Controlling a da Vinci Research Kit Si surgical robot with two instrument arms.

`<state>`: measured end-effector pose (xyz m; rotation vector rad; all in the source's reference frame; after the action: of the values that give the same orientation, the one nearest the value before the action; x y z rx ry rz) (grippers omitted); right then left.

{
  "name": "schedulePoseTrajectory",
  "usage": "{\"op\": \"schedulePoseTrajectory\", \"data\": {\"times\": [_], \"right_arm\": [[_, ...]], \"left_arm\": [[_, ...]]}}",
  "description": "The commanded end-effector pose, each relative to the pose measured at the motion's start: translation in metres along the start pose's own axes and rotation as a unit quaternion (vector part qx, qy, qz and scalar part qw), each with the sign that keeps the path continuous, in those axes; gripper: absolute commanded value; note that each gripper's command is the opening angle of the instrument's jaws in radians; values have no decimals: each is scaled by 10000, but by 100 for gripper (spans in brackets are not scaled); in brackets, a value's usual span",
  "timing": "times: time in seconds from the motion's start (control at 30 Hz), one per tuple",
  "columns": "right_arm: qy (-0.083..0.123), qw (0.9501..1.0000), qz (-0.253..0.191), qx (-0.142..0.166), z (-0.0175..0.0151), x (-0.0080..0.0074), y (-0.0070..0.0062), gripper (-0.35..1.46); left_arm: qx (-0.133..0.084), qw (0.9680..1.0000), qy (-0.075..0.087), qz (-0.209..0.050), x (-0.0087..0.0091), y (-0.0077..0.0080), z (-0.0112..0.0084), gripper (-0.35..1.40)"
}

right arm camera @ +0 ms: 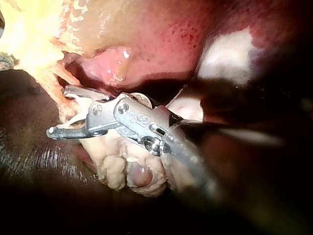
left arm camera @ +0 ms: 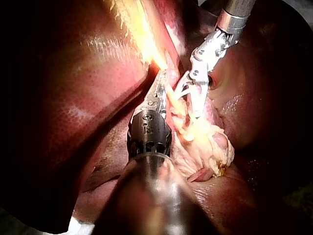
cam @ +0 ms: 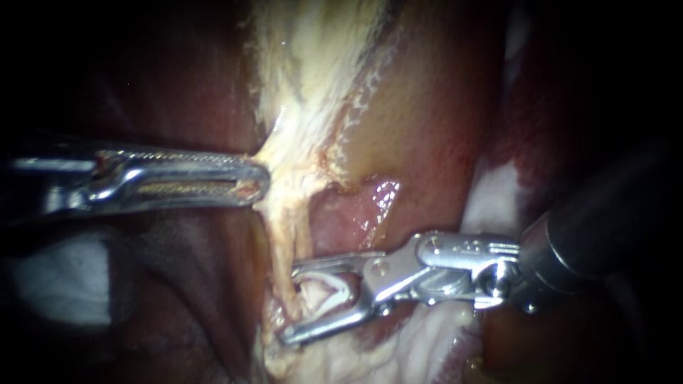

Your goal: Clipping first clip left tube

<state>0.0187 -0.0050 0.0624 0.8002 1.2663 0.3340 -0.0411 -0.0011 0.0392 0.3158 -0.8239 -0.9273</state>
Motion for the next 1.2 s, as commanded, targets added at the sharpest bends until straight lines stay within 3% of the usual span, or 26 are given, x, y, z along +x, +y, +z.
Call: {"op": "schedulePoseTrajectory", "data": {"times": [0.03,0.37,0.67,0.93,1.2], "right_arm": [[-1,10000,-10,24,2,-2,1,60],[20,9999,-68,153,11,-3,2,60],[-13,9988,0,488,19,-8,-5,58],[-10,9987,-13,505,30,-7,1,55],[-19,9989,-39,477,42,-17,10,52]], "left_arm": [[1,10000,1,0,0,0,0,-35],[1,10000,1,-1,0,0,0,-35],[13,10000,4,2,0,6,1,-35],[11,10000,4,1,-1,5,1,-35],[9,10000,4,-1,-1,5,2,-35]]}}
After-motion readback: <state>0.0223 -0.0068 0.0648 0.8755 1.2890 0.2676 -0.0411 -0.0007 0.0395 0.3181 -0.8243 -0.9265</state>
